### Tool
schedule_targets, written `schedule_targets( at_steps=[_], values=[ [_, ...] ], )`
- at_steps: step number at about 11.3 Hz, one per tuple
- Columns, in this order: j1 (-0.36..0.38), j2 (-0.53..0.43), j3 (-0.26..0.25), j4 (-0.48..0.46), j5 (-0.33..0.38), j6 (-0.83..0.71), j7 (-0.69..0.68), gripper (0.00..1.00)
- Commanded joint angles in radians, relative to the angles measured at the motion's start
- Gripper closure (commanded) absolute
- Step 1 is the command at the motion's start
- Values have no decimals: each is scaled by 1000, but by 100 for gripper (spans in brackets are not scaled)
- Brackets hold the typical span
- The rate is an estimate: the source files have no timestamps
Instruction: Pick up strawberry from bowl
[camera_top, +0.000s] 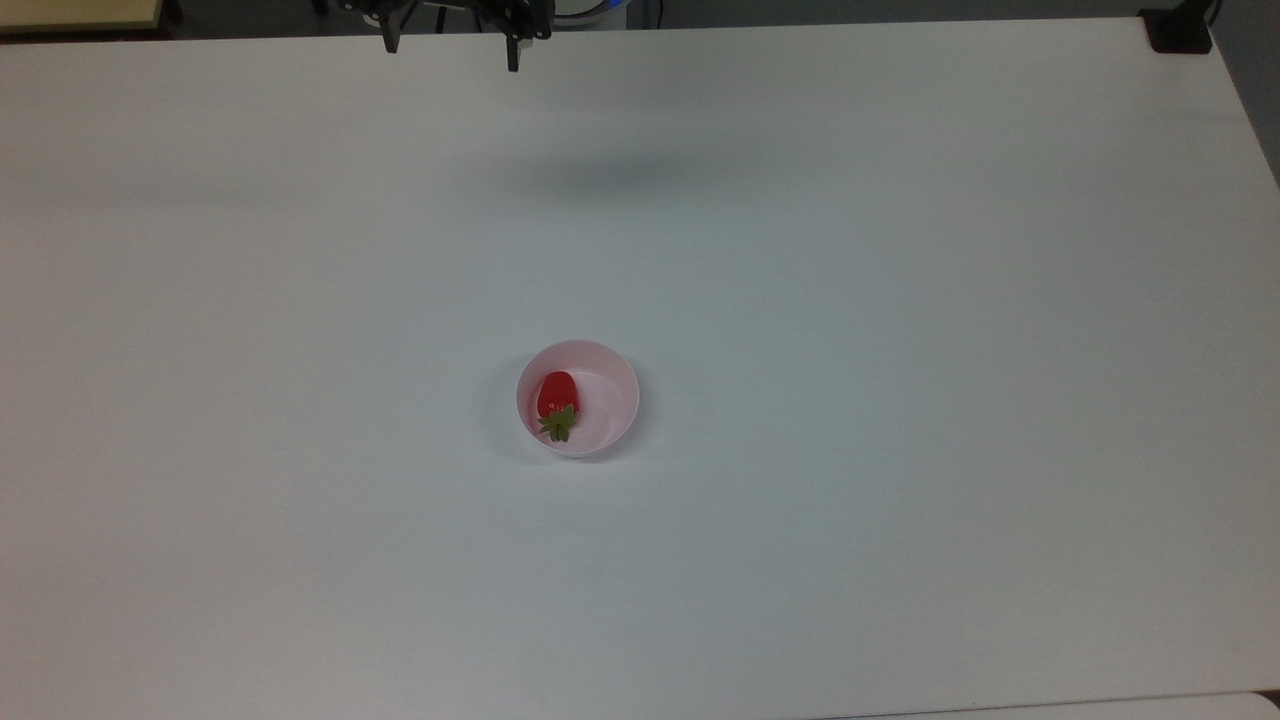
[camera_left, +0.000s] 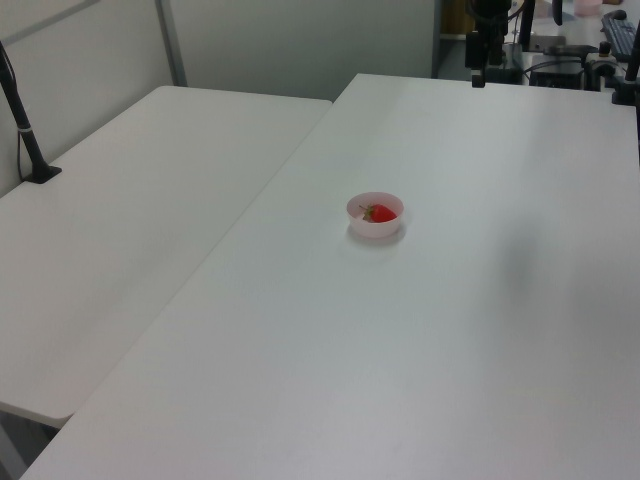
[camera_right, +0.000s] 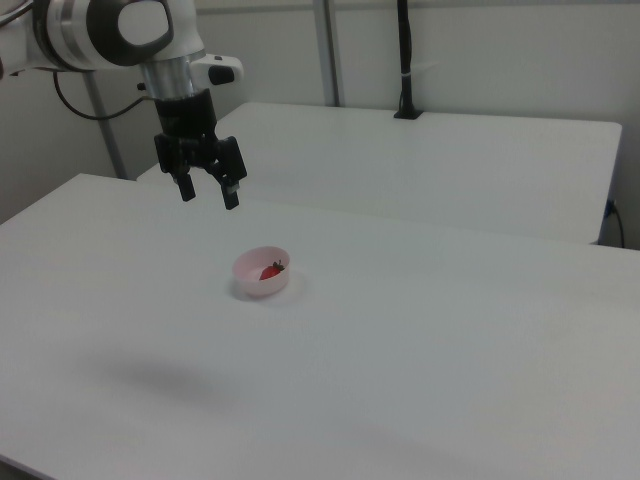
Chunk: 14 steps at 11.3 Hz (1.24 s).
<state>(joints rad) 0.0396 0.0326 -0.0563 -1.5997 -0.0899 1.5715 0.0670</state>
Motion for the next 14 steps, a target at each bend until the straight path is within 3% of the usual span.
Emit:
schedule_targets(
  at_steps=[1, 9, 14],
  values=[
    [6, 21, -2, 0, 22, 18, -18, 0],
    [48, 231, 7, 58, 91, 289, 0, 0],
    [59, 349, 7, 58, 108, 471, 99, 3]
  ],
)
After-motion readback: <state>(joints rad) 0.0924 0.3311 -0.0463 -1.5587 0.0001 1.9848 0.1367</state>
